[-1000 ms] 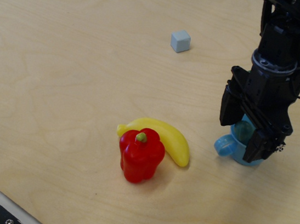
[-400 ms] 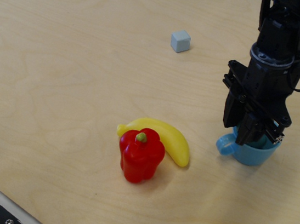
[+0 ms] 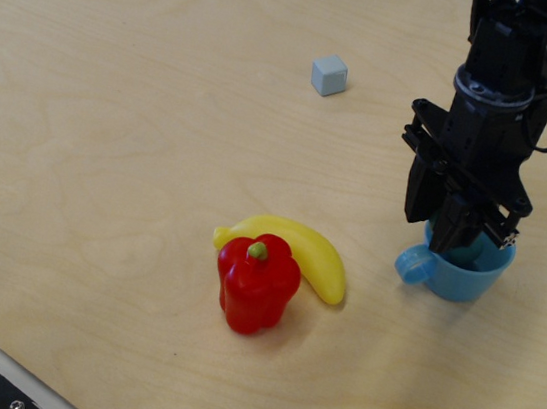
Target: Take cucumber out of cup
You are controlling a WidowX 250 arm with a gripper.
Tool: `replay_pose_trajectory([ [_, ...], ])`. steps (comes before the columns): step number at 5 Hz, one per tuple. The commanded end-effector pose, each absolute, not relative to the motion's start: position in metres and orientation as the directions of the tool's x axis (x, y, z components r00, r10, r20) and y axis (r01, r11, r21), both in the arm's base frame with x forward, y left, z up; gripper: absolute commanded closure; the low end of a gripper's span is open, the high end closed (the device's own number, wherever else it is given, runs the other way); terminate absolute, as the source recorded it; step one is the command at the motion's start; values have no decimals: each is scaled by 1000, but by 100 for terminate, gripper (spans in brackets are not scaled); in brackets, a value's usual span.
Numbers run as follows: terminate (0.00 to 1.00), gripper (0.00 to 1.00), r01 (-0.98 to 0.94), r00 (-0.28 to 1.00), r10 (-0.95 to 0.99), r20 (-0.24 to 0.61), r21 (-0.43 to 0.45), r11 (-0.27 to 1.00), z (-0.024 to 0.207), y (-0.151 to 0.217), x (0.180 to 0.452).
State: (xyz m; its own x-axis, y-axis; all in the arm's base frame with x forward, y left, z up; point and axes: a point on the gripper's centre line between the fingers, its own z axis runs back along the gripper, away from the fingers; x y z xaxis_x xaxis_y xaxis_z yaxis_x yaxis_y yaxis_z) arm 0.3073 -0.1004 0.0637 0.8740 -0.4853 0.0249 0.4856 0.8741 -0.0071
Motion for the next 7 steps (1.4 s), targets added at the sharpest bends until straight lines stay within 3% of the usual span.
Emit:
replay_pose_trajectory([
  [1, 0, 100, 424, 888, -419, 186, 14, 905, 131, -89, 297],
  [2, 0, 100, 370, 901, -365, 235, 23, 929, 150, -77, 290],
  [3, 0, 100, 271, 936, -270, 227, 26, 962, 149, -54, 289],
  [5, 0, 100, 92, 983, -99, 157, 51, 994, 116, 24, 300],
  [7, 0, 100, 13, 988, -24, 152, 69, 998, 95, 78, 320],
])
